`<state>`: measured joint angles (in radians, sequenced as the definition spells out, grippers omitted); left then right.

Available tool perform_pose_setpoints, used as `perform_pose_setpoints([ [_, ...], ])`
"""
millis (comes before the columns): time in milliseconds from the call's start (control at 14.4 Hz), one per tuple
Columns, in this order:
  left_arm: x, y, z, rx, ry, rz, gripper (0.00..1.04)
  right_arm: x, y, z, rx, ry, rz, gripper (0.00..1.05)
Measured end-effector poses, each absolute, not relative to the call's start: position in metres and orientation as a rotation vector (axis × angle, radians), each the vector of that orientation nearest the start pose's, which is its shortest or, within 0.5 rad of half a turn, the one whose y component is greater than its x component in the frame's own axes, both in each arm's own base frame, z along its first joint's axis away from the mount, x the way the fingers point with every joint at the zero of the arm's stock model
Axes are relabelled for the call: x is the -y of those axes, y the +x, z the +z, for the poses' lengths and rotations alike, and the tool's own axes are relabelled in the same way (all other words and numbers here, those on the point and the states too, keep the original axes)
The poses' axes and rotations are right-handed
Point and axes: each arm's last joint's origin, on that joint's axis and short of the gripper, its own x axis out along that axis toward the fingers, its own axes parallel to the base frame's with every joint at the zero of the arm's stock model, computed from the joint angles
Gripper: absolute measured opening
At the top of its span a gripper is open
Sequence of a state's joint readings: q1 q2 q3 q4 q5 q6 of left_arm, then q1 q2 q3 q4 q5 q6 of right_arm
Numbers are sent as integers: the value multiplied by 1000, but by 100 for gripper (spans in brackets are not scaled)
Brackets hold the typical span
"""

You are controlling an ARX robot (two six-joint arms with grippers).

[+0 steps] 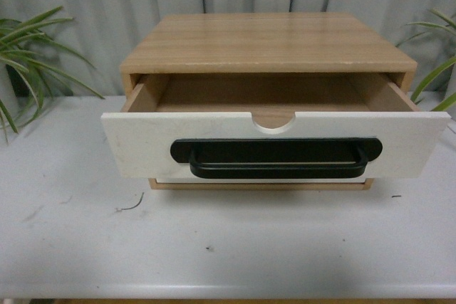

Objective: Close drawer sideways

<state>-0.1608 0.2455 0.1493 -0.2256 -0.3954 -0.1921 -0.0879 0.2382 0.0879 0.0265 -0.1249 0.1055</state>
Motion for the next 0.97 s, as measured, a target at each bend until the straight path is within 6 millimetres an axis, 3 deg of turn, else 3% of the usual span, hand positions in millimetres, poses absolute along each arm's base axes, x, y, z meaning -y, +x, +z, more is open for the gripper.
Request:
perform_pose_setpoints([
  [69, -2, 129, 215, -100, -194, 466, 98, 7, 138, 218, 7, 102, 74, 98],
  [208, 3, 162, 236, -67, -109, 369, 98, 0, 165, 238, 54, 24, 151, 98],
  [347, 16, 214, 252, -133, 173, 201, 98, -13, 209, 262, 105, -161, 276, 98],
  [486, 30, 248, 260, -267, 467, -12, 98, -27, 238, 268, 168, -421, 410, 98],
  [556, 39, 265, 271, -322, 684, -156, 98, -30, 248, 268, 176, -635, 495, 98],
  [694, 48, 274, 295, -328, 868, -282, 98, -30, 256, 271, 188, -878, 598, 98],
  [833, 62, 270, 311, -354, 1030, -399, 98, -26, 262, 279, 204, -1143, 680, 98],
  [972, 81, 260, 296, -448, 1139, -573, 98, -18, 268, 270, 149, -1367, 777, 98],
])
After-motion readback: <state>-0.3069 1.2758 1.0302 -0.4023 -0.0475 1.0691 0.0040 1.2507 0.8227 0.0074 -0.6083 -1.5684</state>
